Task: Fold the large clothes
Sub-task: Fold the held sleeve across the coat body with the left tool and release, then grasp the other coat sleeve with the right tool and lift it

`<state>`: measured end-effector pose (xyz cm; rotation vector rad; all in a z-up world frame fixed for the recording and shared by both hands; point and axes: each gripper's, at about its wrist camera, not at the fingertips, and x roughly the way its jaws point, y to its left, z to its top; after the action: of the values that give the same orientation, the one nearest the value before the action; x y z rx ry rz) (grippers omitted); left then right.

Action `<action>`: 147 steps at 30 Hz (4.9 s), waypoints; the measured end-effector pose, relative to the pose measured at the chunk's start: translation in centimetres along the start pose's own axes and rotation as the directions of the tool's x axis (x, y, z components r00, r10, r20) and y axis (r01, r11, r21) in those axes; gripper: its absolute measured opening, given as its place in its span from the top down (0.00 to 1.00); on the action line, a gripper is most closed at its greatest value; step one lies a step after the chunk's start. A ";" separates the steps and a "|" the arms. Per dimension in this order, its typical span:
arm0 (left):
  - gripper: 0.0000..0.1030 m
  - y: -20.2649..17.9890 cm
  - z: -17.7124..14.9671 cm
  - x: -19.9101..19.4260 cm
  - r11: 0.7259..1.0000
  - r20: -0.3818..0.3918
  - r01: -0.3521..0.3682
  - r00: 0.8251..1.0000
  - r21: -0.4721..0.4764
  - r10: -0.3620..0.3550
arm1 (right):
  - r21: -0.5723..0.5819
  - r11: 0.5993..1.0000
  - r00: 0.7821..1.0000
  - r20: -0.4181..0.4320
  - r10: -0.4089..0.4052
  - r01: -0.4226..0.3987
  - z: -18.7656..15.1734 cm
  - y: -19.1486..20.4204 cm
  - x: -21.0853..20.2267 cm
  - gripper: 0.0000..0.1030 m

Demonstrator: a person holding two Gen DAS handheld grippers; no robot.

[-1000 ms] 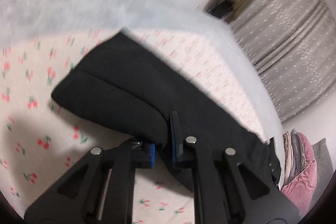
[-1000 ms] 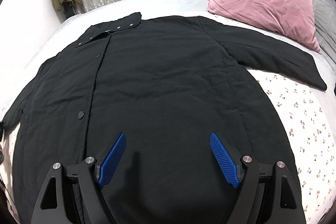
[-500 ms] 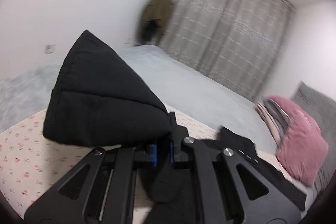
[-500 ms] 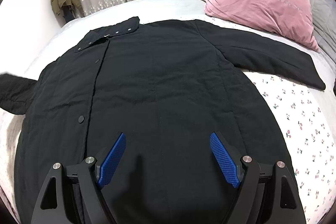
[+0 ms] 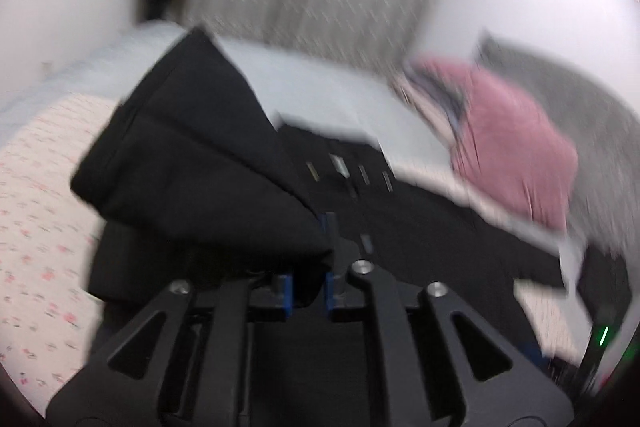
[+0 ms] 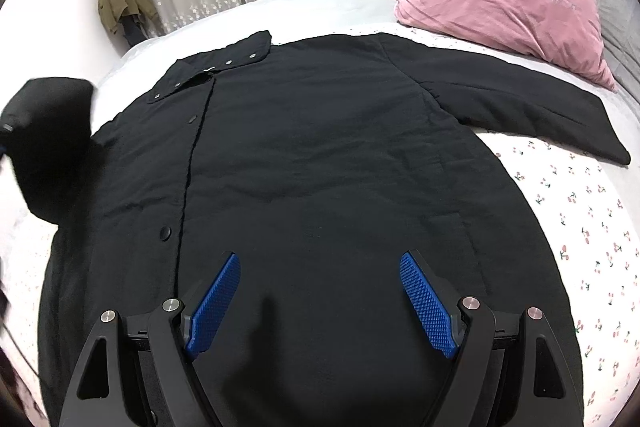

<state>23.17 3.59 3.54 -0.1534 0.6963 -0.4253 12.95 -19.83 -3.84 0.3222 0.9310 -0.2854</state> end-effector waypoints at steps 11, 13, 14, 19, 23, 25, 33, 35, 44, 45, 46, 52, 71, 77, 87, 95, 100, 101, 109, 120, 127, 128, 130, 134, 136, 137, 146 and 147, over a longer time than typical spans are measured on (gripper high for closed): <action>0.43 3.5 -2.8 -2.7 0.994 -0.118 0.028 0.993 0.110 -0.015 | 0.137 0.958 0.965 -0.037 0.259 -0.252 -0.2 -1.2 0.4 0.19; 0.43 5.7 -1.6 -3.1 0.994 -0.098 -0.041 0.994 0.105 0.051 | 0.222 0.885 0.907 -0.007 0.421 -0.409 0.1 -1.7 0.5 0.20; 0.43 6.7 -1.0 -3.2 0.992 -0.086 -0.075 0.993 0.103 0.084 | 0.272 0.832 0.865 0.009 0.501 -0.484 0.2 -1.7 0.7 0.21; 0.55 10.2 0.1 -1.6 0.991 -0.085 -0.118 0.989 0.068 0.123 | 0.357 0.640 0.681 -0.015 0.732 -0.680 1.6 1.7 3.4 0.34; 0.60 12.1 0.2 -0.1 0.988 -0.083 -0.147 0.985 0.040 0.150 | 0.357 0.681 0.674 -0.168 0.720 -0.639 1.5 6.3 7.1 0.34; 0.63 12.9 0.2 0.4 0.989 -0.080 -0.149 0.985 0.018 0.150 | 0.348 0.725 0.706 -0.206 0.677 -0.594 1.4 7.7 8.9 0.34; 0.76 13.6 -0.7 1.8 0.994 -0.054 -0.110 0.992 0.013 0.110 | 0.220 0.787 0.802 -0.031 0.597 -0.577 5.3 9.6 7.9 0.88; 0.76 13.1 -1.4 2.3 0.995 -0.061 -0.093 0.994 0.028 0.095 | 0.130 0.816 0.826 0.065 0.560 -0.563 6.4 9.8 5.8 0.90; 0.76 11.0 -4.8 5.6 0.979 -0.179 -0.145 0.969 0.145 0.170 | -0.017 0.967 0.967 -0.024 0.252 -0.253 5.7 8.9 10.5 0.78; 0.76 10.8 -4.6 5.3 0.977 -0.174 -0.151 0.969 0.148 0.176 | 0.001 0.964 0.964 -0.004 0.265 -0.265 5.4 8.3 10.1 0.72; 0.76 10.6 -4.4 5.0 0.977 -0.165 -0.152 0.971 0.149 0.176 | 0.025 0.965 0.965 0.017 0.262 -0.262 5.5 7.7 9.7 0.70; 0.58 10.6 -3.9 3.8 0.986 -0.097 -0.145 0.983 0.088 0.153 | -0.033 0.972 0.956 0.172 0.236 -0.234 7.0 8.5 5.3 0.69; 0.10 8.4 -4.1 1.5 0.963 -0.301 -0.240 0.934 -0.126 0.193 | 0.130 0.984 0.992 0.051 0.113 -0.119 8.1 0.2 2.2 0.19; 0.05 5.0 -4.7 -0.2 0.966 -0.295 -0.198 0.945 -0.165 0.143 | 0.244 0.967 0.997 0.039 0.064 -0.072 7.7 -5.8 -0.4 0.18; 0.05 1.8 -8.3 1.7 0.974 -0.329 -0.138 0.942 -0.181 0.072 | 0.450 0.893 0.999 0.045 -0.020 -0.002 5.4 -19.2 0.0 0.17; 0.05 0.6 -8.7 1.4 0.979 -0.219 -0.164 0.966 -0.123 0.134 | 0.671 0.741 0.991 0.115 -0.067 -0.028 4.2 -29.6 0.1 0.17; 0.05 1.5 -8.4 1.1 0.974 -0.159 -0.181 0.974 -0.137 0.159 | 0.747 0.642 0.971 0.240 -0.017 -0.174 3.9 -33.5 0.7 0.17; 0.05 1.7 -8.4 1.1 0.972 -0.157 -0.182 0.975 -0.146 0.159 | 0.748 0.638 0.967 0.253 -0.016 -0.185 4.1 -33.8 0.9 0.17; 0.05 3.0 -8.6 1.9 0.963 -0.184 -0.191 0.971 -0.193 0.155 | 0.711 0.685 0.957 0.279 -0.073 -0.155 6.8 -34.3 2.4 0.18; 0.05 3.8 -8.2 1.2 0.961 -0.160 -0.175 0.977 -0.213 0.143 | 0.708 0.695 0.967 0.246 -0.071 -0.129 8.9 -35.0 3.0 0.88; 0.05 3.5 -7.8 0.6 0.966 -0.149 -0.171 0.978 -0.193 0.144 | 0.621 0.774 0.942 0.318 -0.110 -0.119 11.2 -31.3 -1.5 0.92; 0.05 3.4 -7.8 0.5 0.968 -0.146 -0.172 0.978 -0.184 0.146 | 0.606 0.787 0.939 0.325 -0.112 -0.116 11.5 -30.6 -2.1 0.92; 0.05 3.1 -7.5 0.4 0.971 -0.142 -0.177 0.978 -0.163 0.154 | 0.565 0.818 0.932 0.344 -0.117 -0.106 12.3 -28.7 -3.5 0.92; 0.05 2.7 -7.3 0.4 0.974 -0.149 -0.197 0.972 -0.112 0.180 | 0.462 0.883 0.923 0.368 -0.113 -0.077 13.7 -24.4 -5.6 0.92; 0.05 2.6 -7.2 0.4 0.975 -0.152 -0.196 0.972 -0.106 0.179 | 0.406 0.912 0.921 0.373 -0.110 -0.056 14.4 -21.9 -6.4 0.92; 0.05 2.7 -7.2 0.3 0.975 -0.153 -0.193 0.972 -0.106 0.176 | 0.372 0.927 0.921 0.374 -0.105 -0.046 14.7 -20.4 -6.7 0.92; 0.05 3.0 -6.9 -0.1 0.978 -0.150 -0.174 0.976 -0.111 0.157 | 0.031 0.999 0.934 0.357 0.004 -0.016 16.0 -7.3 -7.7 0.92; 0.05 2.9 -6.9 -0.1 0.978 -0.151 -0.173 0.976 -0.113 0.155 | -0.015 1.000 0.937 0.347 0.025 -0.021 15.8 -5.6 -7.6 0.92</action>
<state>19.56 6.33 -2.44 -0.1841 0.8695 -0.2348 18.10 -30.37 10.37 0.2614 0.5789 -0.3039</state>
